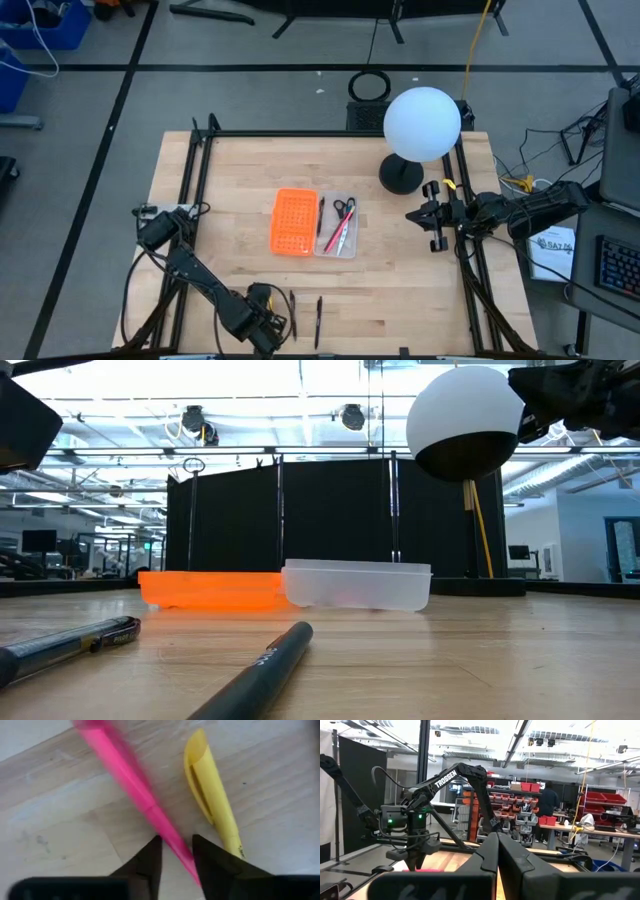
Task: Pick & place school supplies into a supply box
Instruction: Put the pink pen into the orange box
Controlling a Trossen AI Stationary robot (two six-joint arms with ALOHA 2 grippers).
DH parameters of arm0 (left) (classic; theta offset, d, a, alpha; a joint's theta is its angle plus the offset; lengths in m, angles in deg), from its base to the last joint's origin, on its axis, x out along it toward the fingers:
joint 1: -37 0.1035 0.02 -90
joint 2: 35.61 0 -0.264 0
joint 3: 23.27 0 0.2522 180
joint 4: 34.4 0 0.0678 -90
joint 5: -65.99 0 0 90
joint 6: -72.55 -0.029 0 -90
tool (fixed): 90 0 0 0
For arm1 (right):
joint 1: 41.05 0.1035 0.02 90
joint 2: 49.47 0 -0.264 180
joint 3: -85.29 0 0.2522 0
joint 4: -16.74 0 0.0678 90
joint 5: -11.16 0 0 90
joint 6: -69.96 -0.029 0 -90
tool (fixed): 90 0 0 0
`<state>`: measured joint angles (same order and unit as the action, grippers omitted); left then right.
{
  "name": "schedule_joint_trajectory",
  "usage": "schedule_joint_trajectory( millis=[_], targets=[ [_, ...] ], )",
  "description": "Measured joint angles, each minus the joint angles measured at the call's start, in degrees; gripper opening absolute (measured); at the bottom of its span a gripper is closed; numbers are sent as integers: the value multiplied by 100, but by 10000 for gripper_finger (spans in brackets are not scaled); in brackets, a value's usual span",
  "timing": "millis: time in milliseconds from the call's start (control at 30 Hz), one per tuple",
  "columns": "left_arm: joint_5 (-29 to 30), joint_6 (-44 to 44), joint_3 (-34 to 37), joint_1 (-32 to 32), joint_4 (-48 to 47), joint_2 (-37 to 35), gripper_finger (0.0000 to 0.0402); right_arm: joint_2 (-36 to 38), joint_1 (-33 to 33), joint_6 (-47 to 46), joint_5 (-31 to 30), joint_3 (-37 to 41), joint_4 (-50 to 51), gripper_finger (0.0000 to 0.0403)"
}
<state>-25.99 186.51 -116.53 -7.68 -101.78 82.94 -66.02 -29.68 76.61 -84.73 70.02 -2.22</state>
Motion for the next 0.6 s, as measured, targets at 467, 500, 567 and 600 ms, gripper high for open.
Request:
schedule_joint_trajectory(
  millis=[467, 500, 567, 600],
  targets=[
    [604, 90, 17, -164, -308, -145, 30, -25, -1, -151, 0, 1, 188, 0],
    [794, 184, 36, -198, -471, -205, 32, -25, -1, -151, 0, -1, 198, 0],
    [1273, 376, 98, -264, -962, -365, 30, -25, 1, -152, 0, 0, 220, 0],
    [1467, 506, 99, -288, -1045, -489, 26, -25, 1, -153, -1, 1, 233, 0]
  ],
)
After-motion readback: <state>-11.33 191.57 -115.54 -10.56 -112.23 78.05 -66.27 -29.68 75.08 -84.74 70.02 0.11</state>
